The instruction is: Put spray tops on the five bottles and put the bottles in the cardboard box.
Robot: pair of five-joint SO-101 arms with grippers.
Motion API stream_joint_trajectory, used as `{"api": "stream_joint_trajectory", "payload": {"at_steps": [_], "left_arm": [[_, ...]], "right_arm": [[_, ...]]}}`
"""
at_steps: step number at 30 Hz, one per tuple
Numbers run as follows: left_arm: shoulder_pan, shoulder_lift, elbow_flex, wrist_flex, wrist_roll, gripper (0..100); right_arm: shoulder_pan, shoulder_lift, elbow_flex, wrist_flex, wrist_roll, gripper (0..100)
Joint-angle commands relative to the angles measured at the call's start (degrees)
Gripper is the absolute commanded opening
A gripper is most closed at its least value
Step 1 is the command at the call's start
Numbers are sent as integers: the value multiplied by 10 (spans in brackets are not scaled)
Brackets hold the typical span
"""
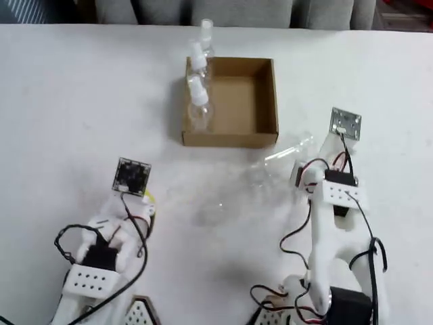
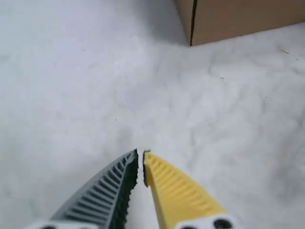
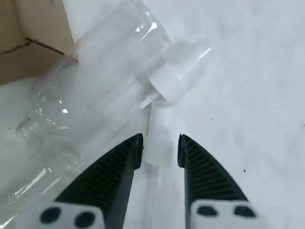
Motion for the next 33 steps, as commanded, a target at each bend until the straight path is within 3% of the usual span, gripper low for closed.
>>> {"api": "stream_joint_trajectory", "payload": {"at_steps": [1,14,18,25,29,33], "left_arm": [[7,-9,0,2,-6,22],[7,-9,0,2,-6,22],[7,-9,0,4,-6,22],[5,-9,0,4,-6,22],[3,-9,0,4,-6,22],[-37,-9,0,2,-6,22]], "right_arm": [[4,20,-19,4,-6,102],[-16,201,-113,8,-2,94],[-17,209,-114,9,-1,10],[3,125,-114,56,-1,16],[-52,-4,-113,129,-1,16],[-177,-128,-111,171,-4,20]]}}
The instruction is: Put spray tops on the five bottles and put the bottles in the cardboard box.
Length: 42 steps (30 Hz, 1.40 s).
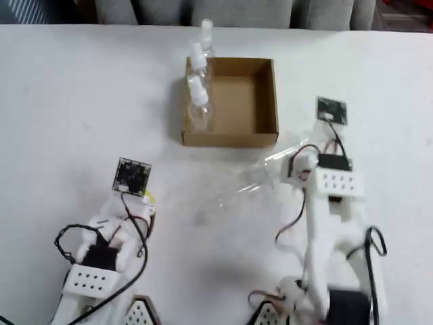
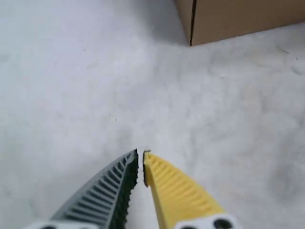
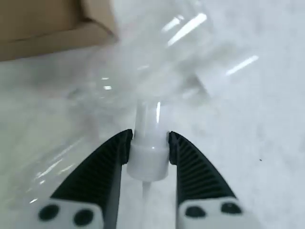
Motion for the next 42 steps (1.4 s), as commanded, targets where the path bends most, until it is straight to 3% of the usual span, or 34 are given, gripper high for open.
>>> {"api": "stream_joint_trajectory", "payload": {"at_steps": [1,5,10,15,21,26,32,38,42], "left_arm": [[-44,-9,0,1,-6,22],[-53,-10,0,1,-6,22],[-53,-10,0,1,-6,22],[-53,-10,0,1,-6,22],[-53,-10,0,1,-6,22],[-53,-10,0,1,-6,22],[-53,-10,0,1,-6,22],[-53,-10,0,1,-6,22],[-53,-10,0,1,-6,22]], "right_arm": [[-124,-118,-12,27,-5,20],[-275,-149,-15,2,-7,17],[-400,-102,11,-128,-20,17],[-458,27,18,-273,-91,22],[-464,164,6,-388,-95,59],[-461,188,-40,-319,-95,202],[-436,167,-94,-211,-95,214],[-360,39,-138,-13,-91,212],[-260,-76,-140,82,-91,211]]}}
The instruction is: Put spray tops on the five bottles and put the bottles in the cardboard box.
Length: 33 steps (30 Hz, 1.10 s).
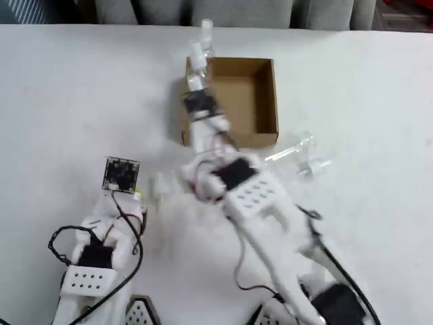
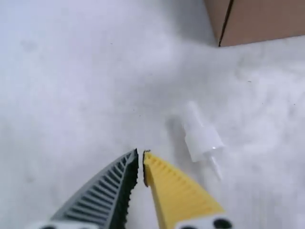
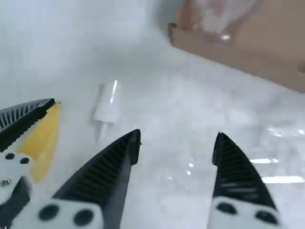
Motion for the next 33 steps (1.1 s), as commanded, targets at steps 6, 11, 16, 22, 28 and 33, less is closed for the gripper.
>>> {"api": "stream_joint_trajectory", "payload": {"at_steps": [6,11,16,22,28,33], "left_arm": [[-6,-10,0,1,-6,22],[-6,-10,0,2,-6,22],[-6,-10,0,3,-6,22],[-4,-10,0,4,-6,22],[9,-10,0,4,-6,22],[18,-10,0,4,-6,22]], "right_arm": [[269,-144,4,26,-1,59],[371,-144,55,-44,-4,39],[424,-143,98,-100,-6,39],[425,-143,142,-155,-42,35],[425,-104,146,-174,-62,38],[449,22,112,-242,-62,39]]}}
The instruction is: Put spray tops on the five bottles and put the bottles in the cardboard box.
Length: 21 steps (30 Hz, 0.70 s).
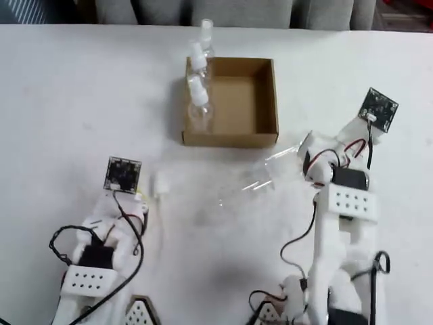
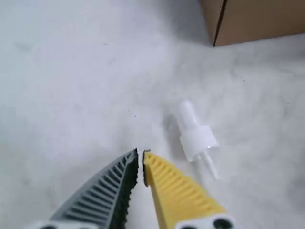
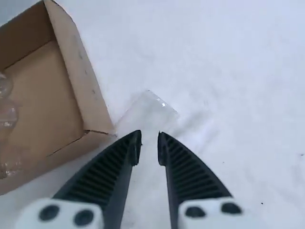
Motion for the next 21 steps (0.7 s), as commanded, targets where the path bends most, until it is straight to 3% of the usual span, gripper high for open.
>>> {"api": "stream_joint_trajectory", "payload": {"at_steps": [1,5,12,21], "left_arm": [[9,-10,0,4,-5,22],[9,-10,0,3,-5,22],[9,-10,0,2,-5,22],[9,-10,0,2,-5,22]], "right_arm": [[24,88,-55,-32,-5,39],[32,211,-132,-18,-8,39],[40,322,-282,160,-97,138],[29,414,-335,167,-99,138]]}}
